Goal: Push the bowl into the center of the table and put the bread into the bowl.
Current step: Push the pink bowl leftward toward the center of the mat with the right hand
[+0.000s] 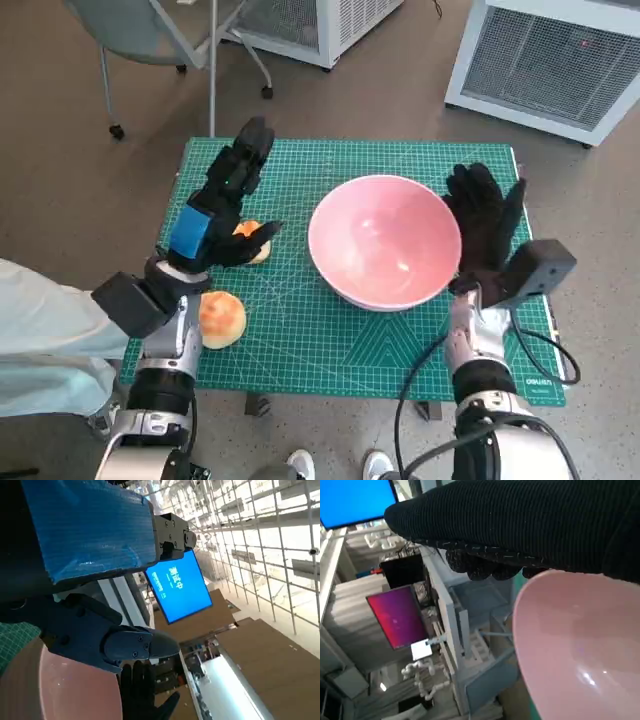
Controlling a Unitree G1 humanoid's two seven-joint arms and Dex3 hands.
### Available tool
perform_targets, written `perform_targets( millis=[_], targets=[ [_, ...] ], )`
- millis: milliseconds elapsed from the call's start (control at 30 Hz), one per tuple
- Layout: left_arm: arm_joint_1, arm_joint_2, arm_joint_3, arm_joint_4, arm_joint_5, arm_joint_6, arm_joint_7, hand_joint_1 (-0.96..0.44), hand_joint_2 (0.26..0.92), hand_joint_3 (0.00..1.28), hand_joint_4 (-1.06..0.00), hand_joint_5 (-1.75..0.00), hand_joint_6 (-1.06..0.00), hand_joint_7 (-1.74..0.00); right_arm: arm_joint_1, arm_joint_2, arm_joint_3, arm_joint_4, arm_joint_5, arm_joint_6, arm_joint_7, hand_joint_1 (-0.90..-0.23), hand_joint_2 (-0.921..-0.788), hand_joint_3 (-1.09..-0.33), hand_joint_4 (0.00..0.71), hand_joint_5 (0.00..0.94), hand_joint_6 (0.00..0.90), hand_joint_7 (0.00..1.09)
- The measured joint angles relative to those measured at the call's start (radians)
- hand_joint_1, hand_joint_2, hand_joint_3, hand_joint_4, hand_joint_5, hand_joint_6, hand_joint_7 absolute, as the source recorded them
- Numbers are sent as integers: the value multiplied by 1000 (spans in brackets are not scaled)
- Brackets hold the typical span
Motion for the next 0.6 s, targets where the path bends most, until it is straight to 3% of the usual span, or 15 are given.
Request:
perform_targets(
  millis=[600],
  targets=[
    [21,6,0,-14,33,-6,31,-581,921,310,-71,-2,-139,-8,-31,11,10,22,-10,81,-16,-534,-921,-773,357,6,279,378]
  ],
)
